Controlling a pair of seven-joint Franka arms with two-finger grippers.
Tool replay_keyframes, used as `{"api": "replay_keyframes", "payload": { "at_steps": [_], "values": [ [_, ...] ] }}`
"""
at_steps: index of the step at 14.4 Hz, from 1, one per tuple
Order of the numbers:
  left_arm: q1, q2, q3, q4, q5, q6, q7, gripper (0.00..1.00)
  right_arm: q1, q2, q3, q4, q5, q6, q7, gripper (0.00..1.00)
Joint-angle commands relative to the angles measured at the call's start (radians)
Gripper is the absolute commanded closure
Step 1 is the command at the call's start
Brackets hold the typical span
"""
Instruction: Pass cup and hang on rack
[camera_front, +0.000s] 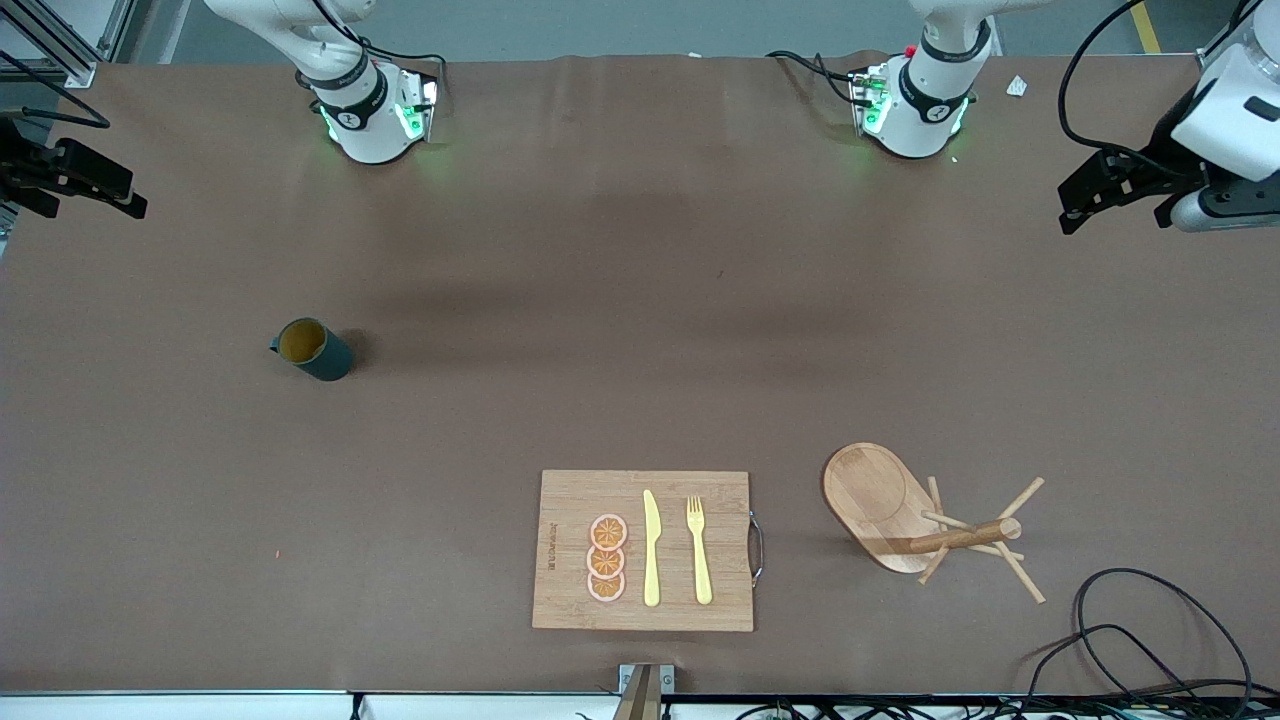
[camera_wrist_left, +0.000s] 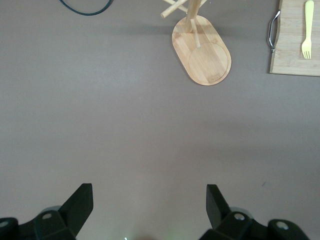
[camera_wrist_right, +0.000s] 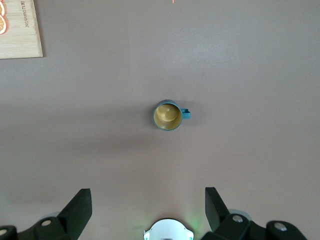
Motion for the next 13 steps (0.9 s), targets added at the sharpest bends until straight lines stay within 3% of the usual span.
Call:
{"api": "replay_keyframes", "payload": {
  "at_steps": [1,9,13],
  "values": [
    [0.001,0.033,0.0,0.053,-0.003,-0.035,0.009,0.0,0.002,-0.005,-0.003,-0.006,0.009,-0.003,-0.008,0.0],
    [0.01,0.047,0.003,0.055,-0.003,-0.035,0.01,0.0,-0.009,0.01,-0.008,0.045,0.011,0.006,-0.004,0.0],
    [0.007,0.05,0.005,0.047,-0.003,-0.035,0.013,0.0,-0.021,0.089,-0.01,0.037,0.012,0.007,-0.005,0.0]
  ]
}}
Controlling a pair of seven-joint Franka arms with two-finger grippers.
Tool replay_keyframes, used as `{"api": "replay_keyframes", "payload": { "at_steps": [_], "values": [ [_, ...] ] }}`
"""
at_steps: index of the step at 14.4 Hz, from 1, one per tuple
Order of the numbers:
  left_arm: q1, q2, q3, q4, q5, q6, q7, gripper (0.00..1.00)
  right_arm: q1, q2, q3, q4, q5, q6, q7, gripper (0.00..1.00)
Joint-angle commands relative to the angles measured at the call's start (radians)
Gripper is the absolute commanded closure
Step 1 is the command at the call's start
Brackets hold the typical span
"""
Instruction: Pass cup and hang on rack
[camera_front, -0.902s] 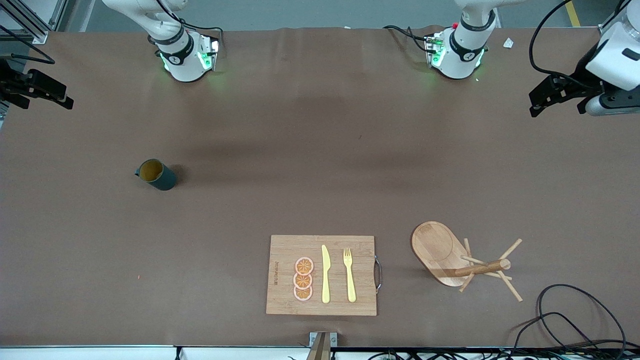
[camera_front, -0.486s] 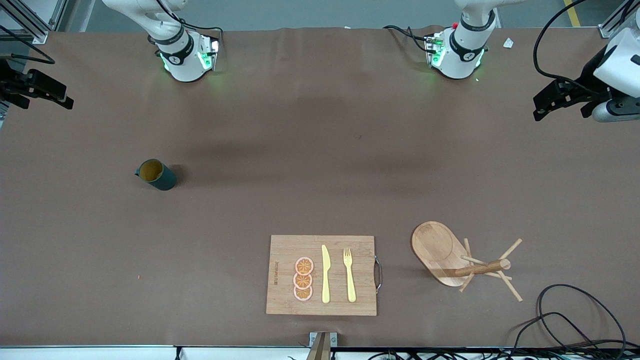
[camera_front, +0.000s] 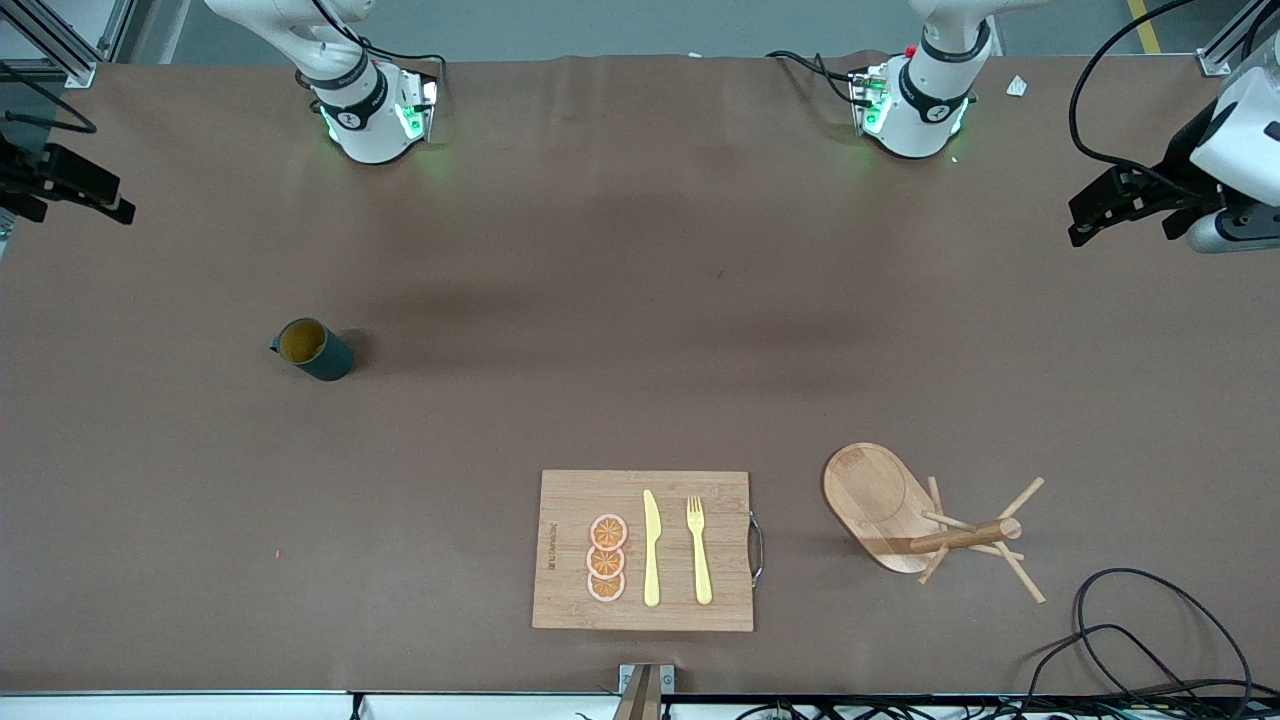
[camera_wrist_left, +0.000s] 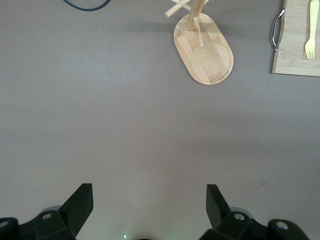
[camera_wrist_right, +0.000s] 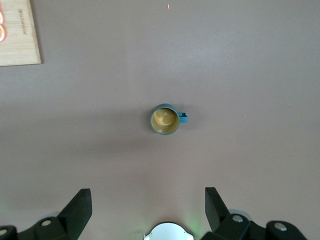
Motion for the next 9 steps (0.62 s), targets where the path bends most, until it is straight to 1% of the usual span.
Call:
{"api": "replay_keyframes", "payload": {
  "at_steps": [1,3,5,6,7,9],
  "values": [
    [0.002,0.01,0.0,0.015,-0.003,-0.019,0.013,0.0,-0.019,0.068,0.004,0.018,0.014,0.001,-0.006,0.0],
    [-0.001,0.008,-0.002,0.012,-0.001,-0.021,0.011,0.0,-0.027,0.14,0.004,0.027,0.007,0.024,-0.007,0.0],
    [-0.001,0.008,-0.002,-0.002,-0.001,-0.019,0.011,0.0,-0.068,0.213,0.006,0.026,0.016,0.07,-0.01,0.0],
    [0.001,0.008,-0.002,-0.002,-0.001,-0.017,0.011,0.0,-0.069,0.232,0.006,0.026,0.014,0.091,-0.024,0.0],
    [0.002,0.01,-0.002,-0.004,-0.001,-0.017,0.013,0.0,-0.064,0.237,0.006,0.009,0.011,0.139,-0.059,0.0],
    [0.001,0.02,-0.002,-0.004,-0.001,-0.016,0.011,0.0,-0.076,0.243,0.006,-0.089,0.011,0.258,-0.134,0.0]
  ]
}}
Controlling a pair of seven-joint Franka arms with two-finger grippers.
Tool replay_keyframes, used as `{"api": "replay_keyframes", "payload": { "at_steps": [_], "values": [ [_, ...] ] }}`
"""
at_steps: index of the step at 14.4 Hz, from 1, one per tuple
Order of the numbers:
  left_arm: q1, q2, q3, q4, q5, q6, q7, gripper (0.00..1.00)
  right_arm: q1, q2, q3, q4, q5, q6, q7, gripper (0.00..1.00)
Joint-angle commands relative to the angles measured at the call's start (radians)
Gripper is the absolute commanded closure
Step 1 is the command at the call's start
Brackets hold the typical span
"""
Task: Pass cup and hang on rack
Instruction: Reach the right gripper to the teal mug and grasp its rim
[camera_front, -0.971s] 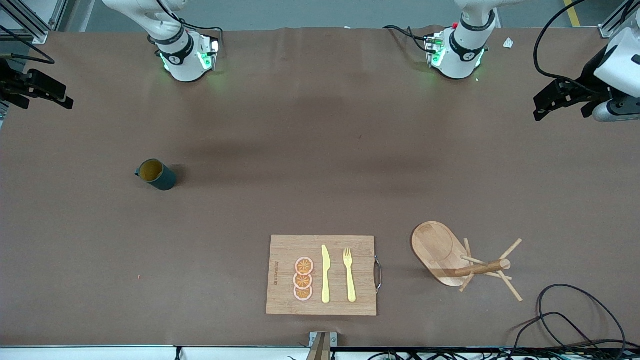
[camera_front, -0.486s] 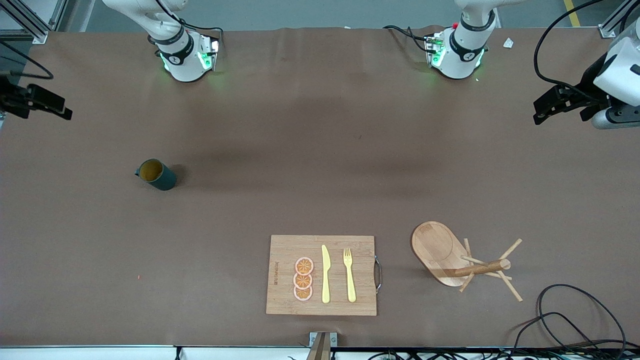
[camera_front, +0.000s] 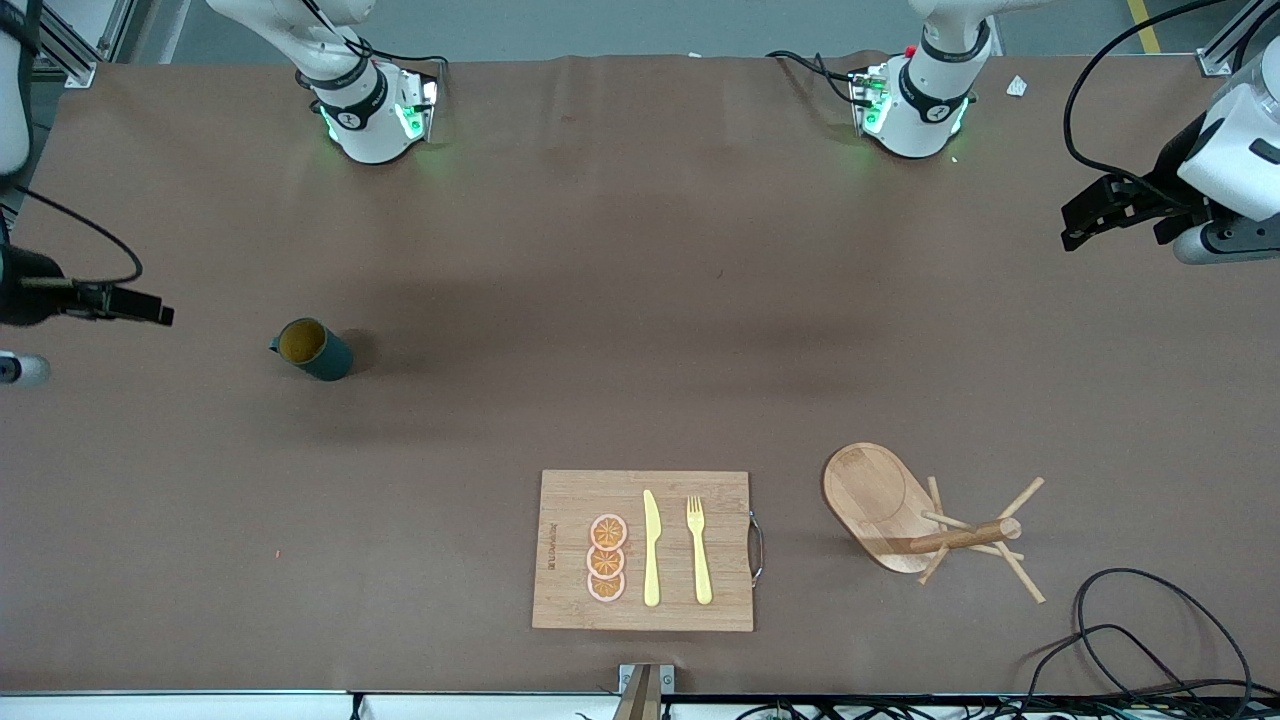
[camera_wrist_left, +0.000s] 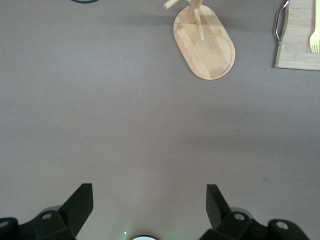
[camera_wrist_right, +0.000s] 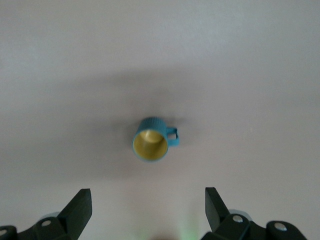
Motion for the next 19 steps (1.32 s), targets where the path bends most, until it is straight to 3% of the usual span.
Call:
{"api": "replay_keyframes", "payload": {
  "at_steps": [1,7,10,14,19],
  "values": [
    [0.001,0.009,-0.001,0.002,-0.001,-0.006,0.011,0.0,-0.046,-0.011,0.011,-0.15,0.015,0.154,-0.136,0.0],
    [0.001,0.018,-0.003,0.002,-0.001,-0.003,0.012,0.0,-0.071,-0.009,0.011,-0.505,0.015,0.535,-0.419,0.0],
    [0.0,0.024,-0.003,0.003,-0.001,-0.001,0.012,0.0,-0.067,-0.003,0.014,-0.594,0.015,0.617,-0.592,0.0],
    [0.0,0.026,-0.003,0.003,-0.001,0.0,0.012,0.0,-0.041,0.003,0.017,-0.708,0.015,0.741,-0.596,0.0],
    [0.0,0.026,-0.003,0.002,-0.001,0.0,0.012,0.0,-0.005,0.018,0.017,-0.737,0.034,0.766,-0.596,0.03]
  ]
}}
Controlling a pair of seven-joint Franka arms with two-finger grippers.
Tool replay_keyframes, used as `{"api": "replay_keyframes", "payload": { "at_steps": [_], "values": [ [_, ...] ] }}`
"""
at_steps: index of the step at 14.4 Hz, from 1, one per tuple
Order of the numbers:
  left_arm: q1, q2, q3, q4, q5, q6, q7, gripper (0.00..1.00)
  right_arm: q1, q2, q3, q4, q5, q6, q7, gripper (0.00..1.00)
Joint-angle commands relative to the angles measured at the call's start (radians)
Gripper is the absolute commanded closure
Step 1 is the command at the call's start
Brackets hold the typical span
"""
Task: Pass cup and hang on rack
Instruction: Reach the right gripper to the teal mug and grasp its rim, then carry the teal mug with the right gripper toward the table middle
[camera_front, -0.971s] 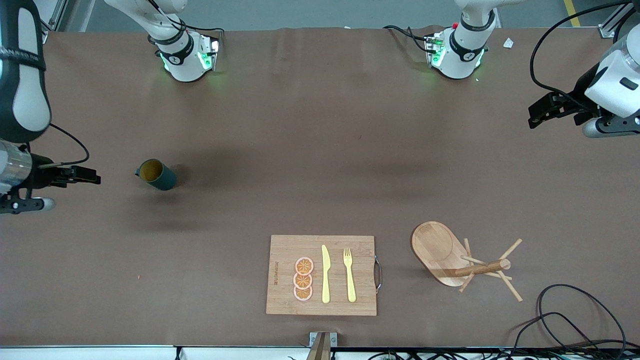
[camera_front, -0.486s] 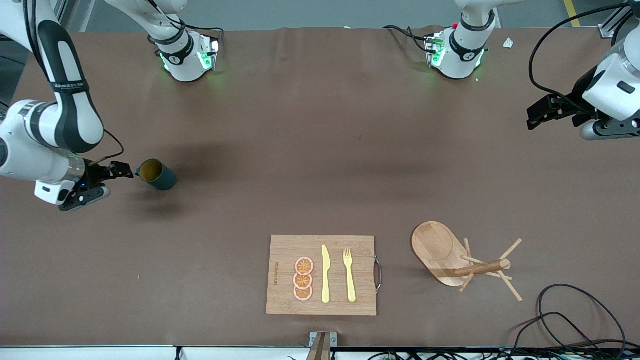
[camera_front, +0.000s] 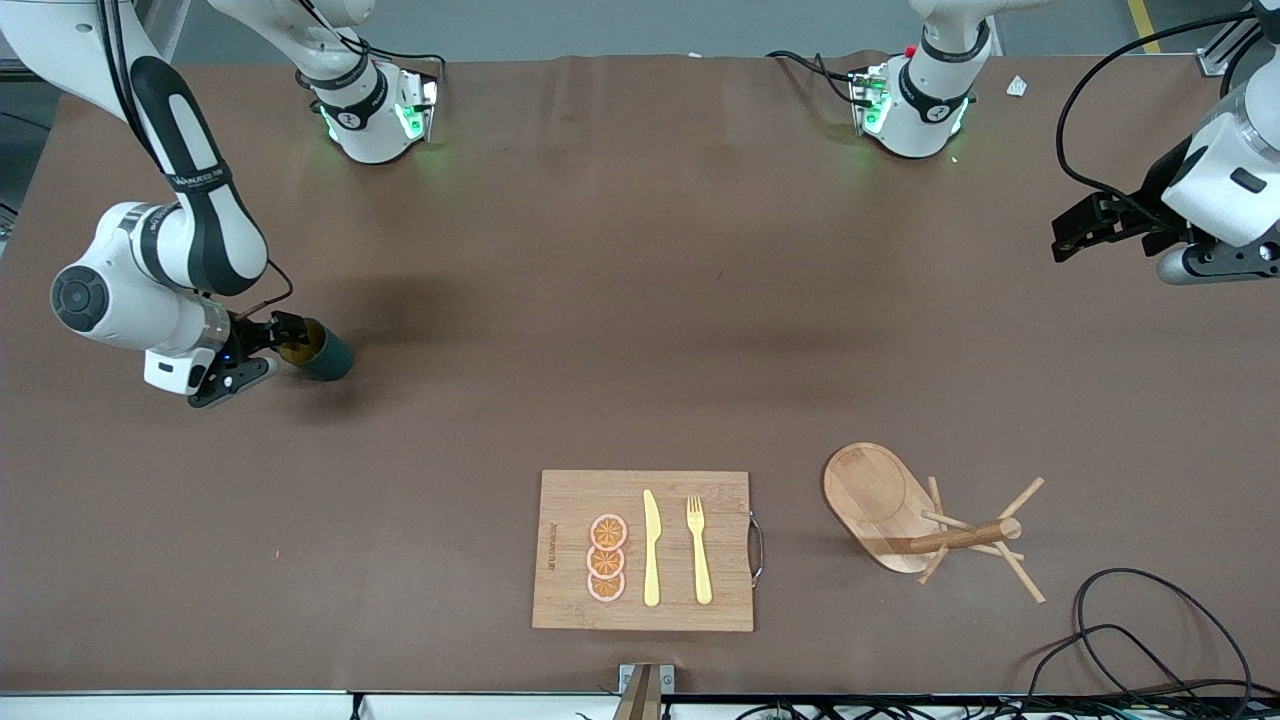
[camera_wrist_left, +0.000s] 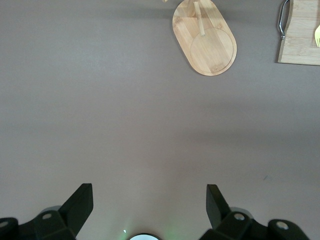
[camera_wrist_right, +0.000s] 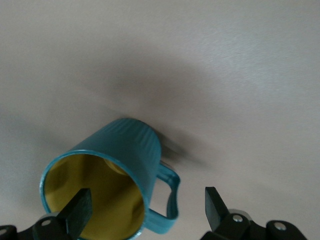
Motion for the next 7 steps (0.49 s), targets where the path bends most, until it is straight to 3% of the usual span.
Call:
{"api": "replay_keyframes", "payload": {
  "at_steps": [1,2,5,7],
  "values": [
    [0.001,-0.001,-0.002,0.003,-0.001,-0.001,0.011,0.0,0.02,-0.009,-0.002,-0.027,0.029,0.035,-0.023,0.07],
    [0.001,-0.001,-0.002,0.003,-0.001,-0.001,0.011,0.0,0.025,-0.004,-0.002,-0.033,0.029,0.051,-0.023,0.12],
    [0.001,-0.001,-0.002,0.005,-0.001,-0.001,0.011,0.0,0.034,-0.001,-0.002,-0.044,0.029,0.063,-0.029,0.51],
    [0.001,-0.001,-0.002,0.005,-0.001,0.001,0.011,0.0,0.034,-0.001,-0.002,-0.044,0.029,0.06,-0.036,0.87]
  ]
}}
